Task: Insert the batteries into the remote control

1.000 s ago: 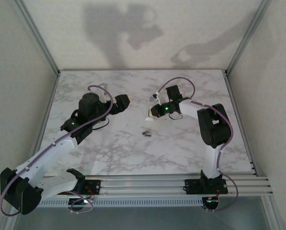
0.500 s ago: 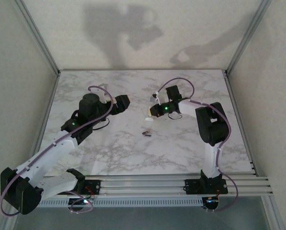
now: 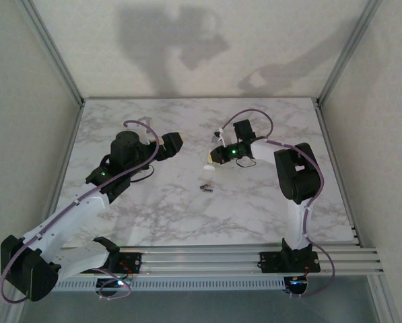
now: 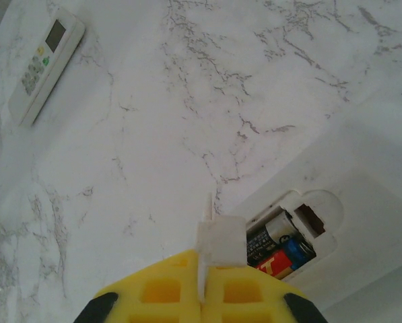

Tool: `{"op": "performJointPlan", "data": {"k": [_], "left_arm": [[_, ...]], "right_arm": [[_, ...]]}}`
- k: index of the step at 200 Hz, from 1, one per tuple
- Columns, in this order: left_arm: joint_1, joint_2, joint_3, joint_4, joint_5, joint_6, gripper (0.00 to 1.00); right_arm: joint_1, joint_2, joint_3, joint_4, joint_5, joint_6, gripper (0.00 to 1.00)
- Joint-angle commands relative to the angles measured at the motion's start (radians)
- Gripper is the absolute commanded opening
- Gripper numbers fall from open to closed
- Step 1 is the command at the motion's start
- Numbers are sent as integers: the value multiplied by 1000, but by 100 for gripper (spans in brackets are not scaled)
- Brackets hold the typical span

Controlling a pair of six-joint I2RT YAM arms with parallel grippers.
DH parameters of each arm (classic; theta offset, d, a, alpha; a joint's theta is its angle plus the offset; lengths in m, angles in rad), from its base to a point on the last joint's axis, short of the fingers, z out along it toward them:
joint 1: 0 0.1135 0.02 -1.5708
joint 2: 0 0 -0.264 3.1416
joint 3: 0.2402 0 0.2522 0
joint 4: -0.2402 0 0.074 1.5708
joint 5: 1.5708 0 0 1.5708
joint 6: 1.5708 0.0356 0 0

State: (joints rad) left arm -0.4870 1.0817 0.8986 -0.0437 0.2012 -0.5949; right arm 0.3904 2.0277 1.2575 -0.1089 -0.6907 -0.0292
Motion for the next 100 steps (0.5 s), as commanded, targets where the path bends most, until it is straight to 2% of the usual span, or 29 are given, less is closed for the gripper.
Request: {"op": "performJointPlan", "data": {"k": [1, 33, 100], "left_arm": [[8, 3, -7, 28, 23, -2, 100], [9, -2, -13, 29, 25, -6, 99], [9, -8, -18, 30, 26, -10, 100]], "right_arm": [[3, 13, -21, -30, -12, 7, 8], [2, 2, -27, -34, -10, 17, 11], [3, -30, -45, 51, -12, 91, 9]]}}
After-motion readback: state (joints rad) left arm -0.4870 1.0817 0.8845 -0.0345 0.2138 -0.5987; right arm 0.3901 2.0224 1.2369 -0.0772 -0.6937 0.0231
